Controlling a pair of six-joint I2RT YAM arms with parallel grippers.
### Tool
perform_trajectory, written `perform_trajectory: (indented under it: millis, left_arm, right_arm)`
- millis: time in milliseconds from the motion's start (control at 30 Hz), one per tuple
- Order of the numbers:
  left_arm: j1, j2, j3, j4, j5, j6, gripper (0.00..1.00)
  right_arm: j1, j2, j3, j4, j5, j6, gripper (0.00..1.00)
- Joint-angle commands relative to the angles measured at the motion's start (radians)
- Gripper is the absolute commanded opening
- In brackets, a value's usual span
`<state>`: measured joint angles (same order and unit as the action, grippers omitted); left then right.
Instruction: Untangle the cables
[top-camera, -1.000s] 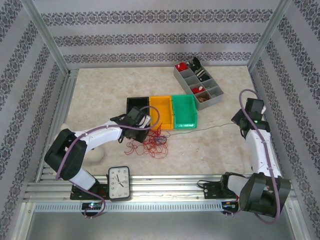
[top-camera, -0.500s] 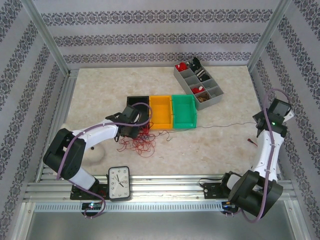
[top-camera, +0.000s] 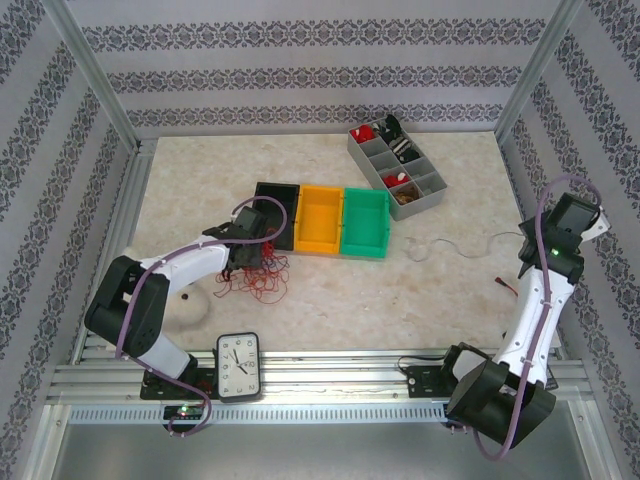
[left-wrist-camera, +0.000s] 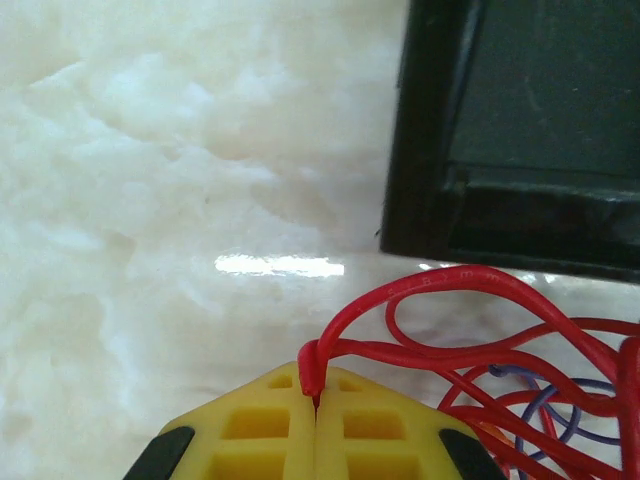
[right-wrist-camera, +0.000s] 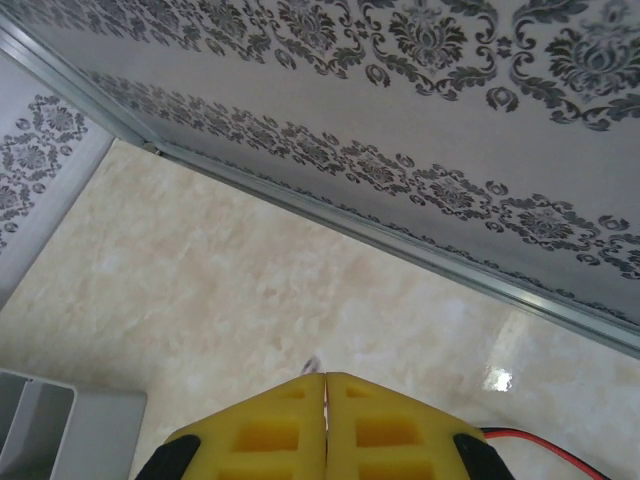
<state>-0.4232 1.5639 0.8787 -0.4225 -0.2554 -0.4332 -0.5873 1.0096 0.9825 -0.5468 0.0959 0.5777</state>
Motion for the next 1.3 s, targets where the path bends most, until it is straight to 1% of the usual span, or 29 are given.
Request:
perform_trajectory:
  millis: [0, 100, 167, 267, 367, 467, 567, 700, 900, 1000, 1133, 1267]
  left_arm:
    - [0.017, -0.013, -0.006, -0.036, -0.046, -0.098, 0.00]
    - [0.005, -0.017, -0.005, 0.004, -0.005, -0.074, 0.00]
    - [-0.020, -0.036, -0.026, 0.070, 0.034, -0.018, 0.00]
    - [-0.067, -0.079, -0.062, 0.167, 0.145, 0.070, 0.00]
    - [-0.098, -0.100, -0.082, 0.211, 0.271, 0.120, 0.00]
    - [-0.121, -0.100, -0.092, 0.220, 0.334, 0.138, 0.00]
    - [-0.131, -0.096, -0.106, 0.254, 0.375, 0.128, 0.00]
    - [-0.134, -0.083, -0.118, 0.322, 0.390, 0.098, 0.00]
    - [-0.135, -0.048, -0.100, 0.345, 0.321, 0.095, 0.00]
    - [-0.135, -0.035, -0.097, 0.353, 0.299, 0.082, 0.00]
    - [-0.135, -0.033, -0.099, 0.355, 0.294, 0.075, 0.00]
    - [-0.135, -0.052, -0.114, 0.359, 0.273, 0.068, 0.00]
  right_arm:
    - [-0.003, -0.014, 0.014, -0.019, 0.012, -0.006, 0.00]
    - [0.059, -0.022, 0.008, -0.008, -0.011, -0.035, 0.00]
    - [0.130, -0.042, 0.003, 0.020, -0.017, -0.067, 0.00]
    - [0.230, -0.066, 0.021, 0.046, -0.031, -0.107, 0.00]
    - [0.326, -0.079, 0.071, 0.076, -0.077, -0.124, 0.00]
    - [0.404, -0.088, 0.139, 0.130, -0.116, -0.139, 0.00]
    - [0.480, -0.073, 0.236, 0.175, -0.142, -0.169, 0.00]
    - [0.590, -0.014, 0.384, 0.224, -0.170, -0.225, 0.00]
    - [0.773, 0.117, 0.599, 0.242, -0.134, -0.360, 0.00]
    - [0.824, 0.188, 0.679, 0.245, -0.124, -0.401, 0.00]
    - [0.860, 0.267, 0.741, 0.246, -0.116, -0.427, 0.00]
    - [0.880, 0.319, 0.743, 0.258, -0.125, -0.427, 0.00]
